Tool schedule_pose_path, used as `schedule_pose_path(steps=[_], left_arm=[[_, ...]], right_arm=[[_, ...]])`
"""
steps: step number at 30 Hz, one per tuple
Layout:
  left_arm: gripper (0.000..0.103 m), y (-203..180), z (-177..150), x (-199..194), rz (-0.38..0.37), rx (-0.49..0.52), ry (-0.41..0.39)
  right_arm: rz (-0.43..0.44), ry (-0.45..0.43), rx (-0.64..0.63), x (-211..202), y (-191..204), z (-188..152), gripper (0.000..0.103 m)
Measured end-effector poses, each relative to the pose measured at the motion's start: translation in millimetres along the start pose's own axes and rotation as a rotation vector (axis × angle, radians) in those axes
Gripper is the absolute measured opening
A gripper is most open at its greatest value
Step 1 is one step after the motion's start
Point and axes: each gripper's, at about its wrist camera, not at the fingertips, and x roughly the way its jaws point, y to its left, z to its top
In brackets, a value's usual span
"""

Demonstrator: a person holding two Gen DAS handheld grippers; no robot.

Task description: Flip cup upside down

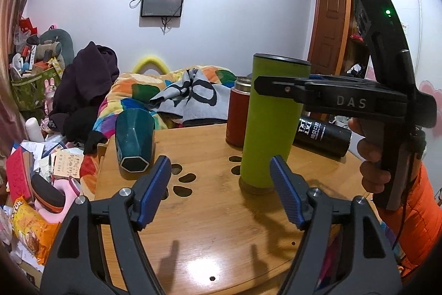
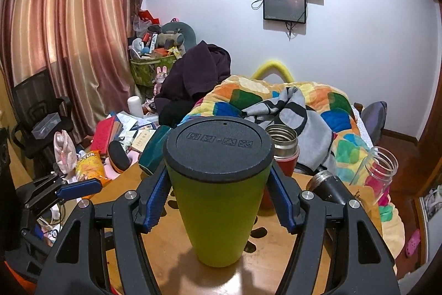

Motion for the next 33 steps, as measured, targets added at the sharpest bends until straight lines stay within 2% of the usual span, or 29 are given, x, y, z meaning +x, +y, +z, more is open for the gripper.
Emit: schedule_pose_path(steps=[9, 14, 22, 25, 33], left_arm=[[0.078, -5, 4, -6, 0.012, 0.003, -0.027], [0.082, -11, 10, -16, 0.025, 0.004, -0.063], [0.099, -36, 24, -42, 0.076, 0.025, -0.163], [0.102, -48, 27, -51, 0.115, 0.042, -0.195], [0.103, -70, 22, -65, 0.171, 0.038, -0.233]], right_arm=[[0.017, -0.008, 0.012, -10, -3, -6, 0.063], [0.007, -0.054, 0.03, -35, -10, -15, 0.077], [-0.081, -0.147, 0.078, -89, -27, -30, 0.088], [-0.116, -0.171, 0.099, -106, -31, -36, 0.101], [-0.169, -0.219, 0.1, -141, -25, -53, 0.103]])
